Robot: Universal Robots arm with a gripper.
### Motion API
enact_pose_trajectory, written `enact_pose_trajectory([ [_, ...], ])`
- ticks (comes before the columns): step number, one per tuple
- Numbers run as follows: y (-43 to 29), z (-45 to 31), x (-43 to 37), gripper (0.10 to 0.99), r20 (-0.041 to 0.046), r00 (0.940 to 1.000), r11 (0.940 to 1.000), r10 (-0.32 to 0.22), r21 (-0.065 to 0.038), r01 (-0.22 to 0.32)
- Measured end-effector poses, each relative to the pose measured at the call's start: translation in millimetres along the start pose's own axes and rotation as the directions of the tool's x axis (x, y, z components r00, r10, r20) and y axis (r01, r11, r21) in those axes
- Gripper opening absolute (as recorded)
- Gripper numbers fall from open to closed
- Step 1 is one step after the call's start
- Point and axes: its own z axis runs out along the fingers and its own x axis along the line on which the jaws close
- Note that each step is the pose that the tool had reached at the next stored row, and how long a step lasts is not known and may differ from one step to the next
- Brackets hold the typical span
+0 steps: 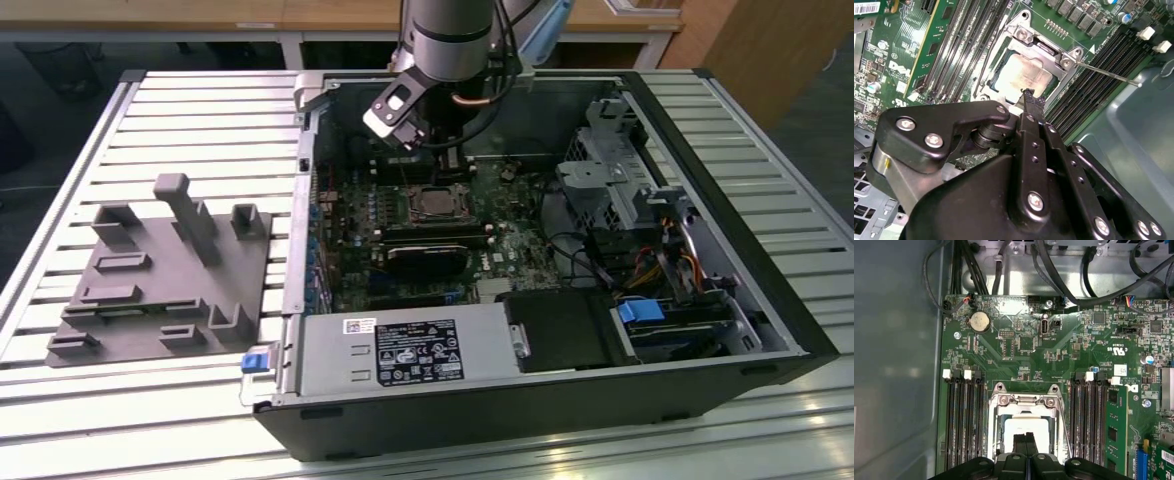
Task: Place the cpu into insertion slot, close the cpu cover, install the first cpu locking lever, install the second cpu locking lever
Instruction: 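Install the first cpu locking lever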
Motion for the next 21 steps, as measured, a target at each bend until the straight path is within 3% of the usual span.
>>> enact_pose_trajectory([
  [10, 0.1, -4.2, 0.1, 0.106, -0.0001, 1.0, 1.0, 0.0, 0.0, 0.0],
  [21, 0.7, -15.5, 0.6, 0.106, -0.0001, 1.0, 1.0, 0.0, 0.0, 0.0],
])
